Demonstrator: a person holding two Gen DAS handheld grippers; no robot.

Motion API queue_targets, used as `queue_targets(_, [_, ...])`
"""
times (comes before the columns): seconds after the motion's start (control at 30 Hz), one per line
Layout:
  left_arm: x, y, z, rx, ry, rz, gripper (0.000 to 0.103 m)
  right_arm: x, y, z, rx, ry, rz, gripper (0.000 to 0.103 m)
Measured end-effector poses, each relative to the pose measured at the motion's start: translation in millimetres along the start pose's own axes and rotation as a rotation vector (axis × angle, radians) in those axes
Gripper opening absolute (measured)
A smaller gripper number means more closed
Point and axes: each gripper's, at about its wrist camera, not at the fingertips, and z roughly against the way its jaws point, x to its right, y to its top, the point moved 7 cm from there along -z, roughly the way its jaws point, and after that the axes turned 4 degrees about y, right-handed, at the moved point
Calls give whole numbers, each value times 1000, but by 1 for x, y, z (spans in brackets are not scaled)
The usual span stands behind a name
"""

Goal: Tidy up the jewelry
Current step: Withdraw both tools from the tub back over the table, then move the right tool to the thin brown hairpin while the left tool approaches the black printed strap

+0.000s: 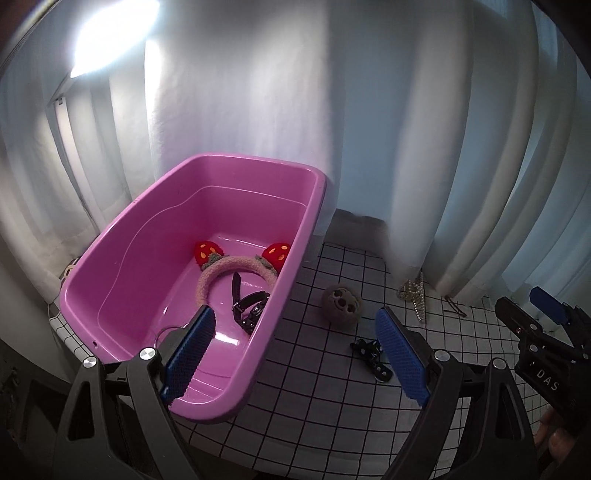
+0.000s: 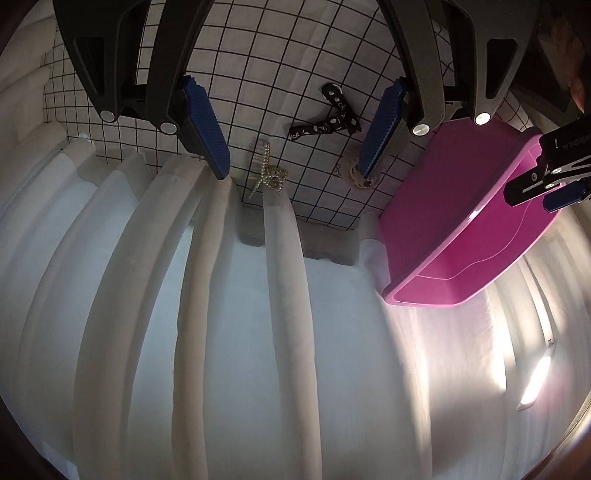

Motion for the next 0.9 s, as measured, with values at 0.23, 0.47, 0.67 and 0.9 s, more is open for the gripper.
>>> queue_targets(0.23, [33, -24, -18, -62, -46, -28, 87, 50, -34, 0, -41, -59, -73, 69])
queue_targets(0.47, [56, -55, -48, -132, -45, -42, 87, 92, -69, -17, -95, -81, -125, 69])
queue_targets(0.67, [73, -77, -71, -168, -19, -49, 87, 118, -83, -47, -132, -71, -135, 69])
queue_targets(0.9, [88, -95, -102, -198, 11, -30, 87, 141, -94, -91, -172, -43, -110, 69])
